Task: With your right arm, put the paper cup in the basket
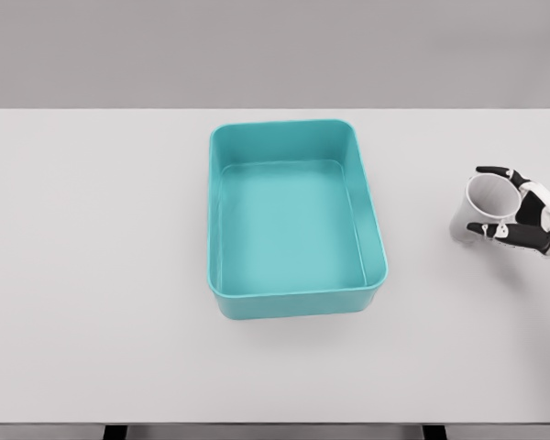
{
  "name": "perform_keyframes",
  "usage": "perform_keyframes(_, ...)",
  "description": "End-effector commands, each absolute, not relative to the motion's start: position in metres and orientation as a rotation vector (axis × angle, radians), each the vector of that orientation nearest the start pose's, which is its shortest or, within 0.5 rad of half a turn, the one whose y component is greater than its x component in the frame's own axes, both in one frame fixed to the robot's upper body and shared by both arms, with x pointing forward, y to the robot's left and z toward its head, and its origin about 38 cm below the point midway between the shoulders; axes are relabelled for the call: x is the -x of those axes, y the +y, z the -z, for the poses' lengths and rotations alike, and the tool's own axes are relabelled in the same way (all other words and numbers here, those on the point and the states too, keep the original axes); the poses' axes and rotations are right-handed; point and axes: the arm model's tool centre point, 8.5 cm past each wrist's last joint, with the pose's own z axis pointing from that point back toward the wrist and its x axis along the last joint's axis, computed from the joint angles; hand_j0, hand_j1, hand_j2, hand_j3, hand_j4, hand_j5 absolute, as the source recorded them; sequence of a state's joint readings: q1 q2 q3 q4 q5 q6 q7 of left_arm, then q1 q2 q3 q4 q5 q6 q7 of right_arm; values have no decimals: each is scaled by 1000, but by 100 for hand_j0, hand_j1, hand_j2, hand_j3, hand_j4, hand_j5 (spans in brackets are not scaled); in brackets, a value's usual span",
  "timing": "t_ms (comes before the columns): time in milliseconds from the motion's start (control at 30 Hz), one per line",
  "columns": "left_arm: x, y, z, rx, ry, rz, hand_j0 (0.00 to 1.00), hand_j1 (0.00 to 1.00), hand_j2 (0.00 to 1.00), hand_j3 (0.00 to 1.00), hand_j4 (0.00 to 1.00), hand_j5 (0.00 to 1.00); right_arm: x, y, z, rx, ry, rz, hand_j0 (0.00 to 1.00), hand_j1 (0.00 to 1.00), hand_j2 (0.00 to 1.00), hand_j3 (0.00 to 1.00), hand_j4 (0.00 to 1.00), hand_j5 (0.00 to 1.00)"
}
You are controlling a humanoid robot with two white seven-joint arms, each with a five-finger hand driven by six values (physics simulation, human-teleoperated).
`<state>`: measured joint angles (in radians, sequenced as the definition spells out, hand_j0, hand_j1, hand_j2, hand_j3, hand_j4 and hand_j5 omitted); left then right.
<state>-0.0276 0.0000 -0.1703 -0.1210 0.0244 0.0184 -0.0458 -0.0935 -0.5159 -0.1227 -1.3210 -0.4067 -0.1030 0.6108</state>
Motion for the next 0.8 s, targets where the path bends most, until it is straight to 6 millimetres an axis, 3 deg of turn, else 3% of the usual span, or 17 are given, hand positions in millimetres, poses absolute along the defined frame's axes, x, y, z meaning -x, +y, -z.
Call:
perform_keyframes(0, -57, 261, 262, -33, -120, 154, 100, 100, 100, 100, 100, 100, -376, -425, -117, -154, -1540, -468, 60, 60, 60, 60, 60, 60)
perform_keyframes(400, -57, 261, 262, -33, -120, 154, 100, 100, 100, 100, 100, 100, -388, -402, -161, -154, -1675, -566, 59, 59, 59, 59, 59, 59)
perform_keyframes(767, -57, 261, 262, -33, -120, 154, 100, 100, 100, 100, 100, 100, -399, -335, -209, -104, -1817, -887, 59, 59, 59, 59, 59, 59)
